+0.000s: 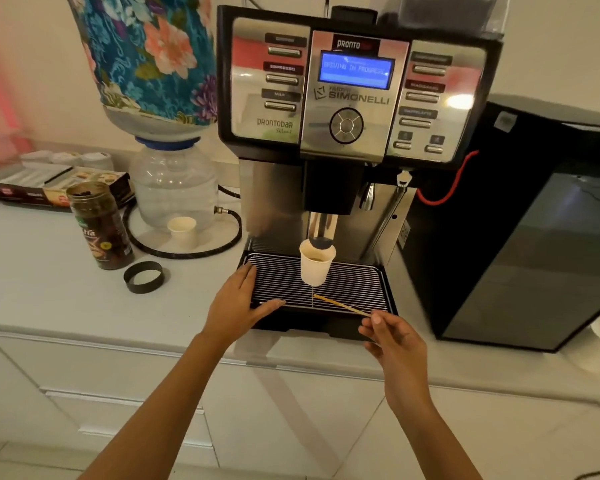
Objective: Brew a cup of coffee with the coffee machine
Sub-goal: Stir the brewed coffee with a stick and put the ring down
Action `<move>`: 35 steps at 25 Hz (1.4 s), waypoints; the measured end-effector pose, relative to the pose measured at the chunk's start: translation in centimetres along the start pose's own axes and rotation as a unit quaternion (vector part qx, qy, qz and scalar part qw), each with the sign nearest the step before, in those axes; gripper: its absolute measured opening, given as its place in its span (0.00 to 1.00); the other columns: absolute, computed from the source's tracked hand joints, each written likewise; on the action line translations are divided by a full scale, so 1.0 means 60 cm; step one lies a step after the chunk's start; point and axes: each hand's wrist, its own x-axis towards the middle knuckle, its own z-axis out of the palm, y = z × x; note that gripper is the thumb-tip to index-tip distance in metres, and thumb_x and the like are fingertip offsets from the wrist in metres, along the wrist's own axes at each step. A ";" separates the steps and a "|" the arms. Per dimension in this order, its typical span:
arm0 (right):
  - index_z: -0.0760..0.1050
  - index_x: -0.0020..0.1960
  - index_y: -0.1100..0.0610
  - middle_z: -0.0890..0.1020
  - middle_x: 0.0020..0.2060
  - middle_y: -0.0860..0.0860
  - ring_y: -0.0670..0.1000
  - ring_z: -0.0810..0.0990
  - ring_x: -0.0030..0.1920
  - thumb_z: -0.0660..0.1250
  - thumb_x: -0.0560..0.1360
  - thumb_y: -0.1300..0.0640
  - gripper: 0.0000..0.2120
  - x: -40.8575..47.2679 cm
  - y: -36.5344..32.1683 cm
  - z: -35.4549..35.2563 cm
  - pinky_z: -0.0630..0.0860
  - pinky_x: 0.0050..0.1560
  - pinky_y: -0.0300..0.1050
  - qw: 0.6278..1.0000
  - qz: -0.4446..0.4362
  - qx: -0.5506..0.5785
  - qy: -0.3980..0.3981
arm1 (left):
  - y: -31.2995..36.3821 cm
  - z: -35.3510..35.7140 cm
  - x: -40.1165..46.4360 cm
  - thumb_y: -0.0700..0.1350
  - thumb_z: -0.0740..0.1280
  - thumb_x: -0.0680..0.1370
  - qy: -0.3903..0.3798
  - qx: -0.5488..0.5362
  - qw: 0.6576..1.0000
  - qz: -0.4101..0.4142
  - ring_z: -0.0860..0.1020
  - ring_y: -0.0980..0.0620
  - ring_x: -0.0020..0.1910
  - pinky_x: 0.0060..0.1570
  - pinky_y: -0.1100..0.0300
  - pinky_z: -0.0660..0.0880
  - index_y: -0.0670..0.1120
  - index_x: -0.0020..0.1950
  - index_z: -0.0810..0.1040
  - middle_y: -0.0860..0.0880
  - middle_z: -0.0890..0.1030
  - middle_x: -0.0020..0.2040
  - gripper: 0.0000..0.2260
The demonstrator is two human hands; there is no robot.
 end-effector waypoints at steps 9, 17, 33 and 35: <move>0.79 0.53 0.58 0.84 0.44 0.54 0.48 0.84 0.42 0.65 0.75 0.58 0.09 0.000 0.011 0.020 0.78 0.37 0.35 0.999 0.005 0.017 0.044 | 0.004 0.000 0.000 0.70 0.58 0.70 0.018 -0.022 1.000 -0.004 0.63 0.46 0.72 0.69 0.53 0.62 0.45 0.77 0.56 0.46 0.62 0.75 0.43; 0.79 0.54 0.57 0.84 0.44 0.53 0.48 0.83 0.43 0.66 0.75 0.58 0.09 0.000 0.006 0.050 0.78 0.38 0.34 0.997 -0.030 -0.005 0.070 | -0.002 0.007 -0.002 0.71 0.57 0.70 0.031 -0.022 0.999 -0.003 0.66 0.46 0.71 0.68 0.53 0.64 0.44 0.75 0.60 0.45 0.66 0.73 0.42; 0.80 0.49 0.59 0.85 0.44 0.53 0.50 0.84 0.46 0.68 0.73 0.61 0.05 0.018 -0.008 0.088 0.80 0.39 0.39 0.992 -0.107 -0.040 0.047 | -0.010 0.013 0.004 0.75 0.47 0.70 0.013 0.019 1.000 0.011 0.65 0.43 0.71 0.69 0.49 0.63 0.42 0.74 0.63 0.43 0.67 0.73 0.45; 0.79 0.49 0.59 0.85 0.44 0.53 0.50 0.84 0.46 0.68 0.73 0.61 0.05 0.023 -0.010 0.086 0.80 0.39 0.39 0.991 -0.115 -0.051 0.046 | -0.012 0.015 0.009 0.76 0.43 0.70 0.013 0.025 1.000 0.013 0.66 0.43 0.71 0.69 0.47 0.62 0.42 0.74 0.62 0.43 0.68 0.72 0.47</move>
